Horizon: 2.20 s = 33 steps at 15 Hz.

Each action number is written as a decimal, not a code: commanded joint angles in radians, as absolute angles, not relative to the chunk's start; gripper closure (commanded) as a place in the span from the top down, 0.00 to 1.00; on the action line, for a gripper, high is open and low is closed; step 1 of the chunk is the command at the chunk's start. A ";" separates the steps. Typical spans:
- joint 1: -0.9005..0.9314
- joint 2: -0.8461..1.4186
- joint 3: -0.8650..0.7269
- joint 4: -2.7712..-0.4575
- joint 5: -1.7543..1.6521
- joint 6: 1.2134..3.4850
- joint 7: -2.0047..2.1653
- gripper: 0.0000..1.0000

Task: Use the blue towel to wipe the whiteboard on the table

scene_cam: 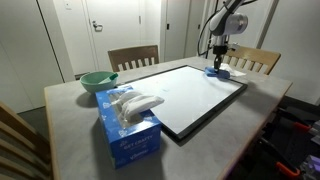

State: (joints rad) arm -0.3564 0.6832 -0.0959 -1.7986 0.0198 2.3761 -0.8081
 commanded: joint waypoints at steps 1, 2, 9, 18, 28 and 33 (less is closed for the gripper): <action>-0.320 0.637 -0.128 -1.827 -0.057 2.358 -0.708 0.00; -0.313 0.627 -0.131 -1.830 -0.076 2.352 -0.684 0.00; -0.322 0.569 -0.094 -1.835 -0.130 2.298 -0.687 0.02; -0.242 0.534 -0.035 -1.970 -0.095 2.380 -0.500 0.02; -0.133 0.525 -0.015 -2.088 -0.129 2.557 -0.323 0.02; -0.143 0.534 -0.018 -2.060 -0.122 2.528 -0.331 0.02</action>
State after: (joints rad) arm -0.1434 0.5274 -0.0247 -2.0677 -0.1210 2.5332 -0.3266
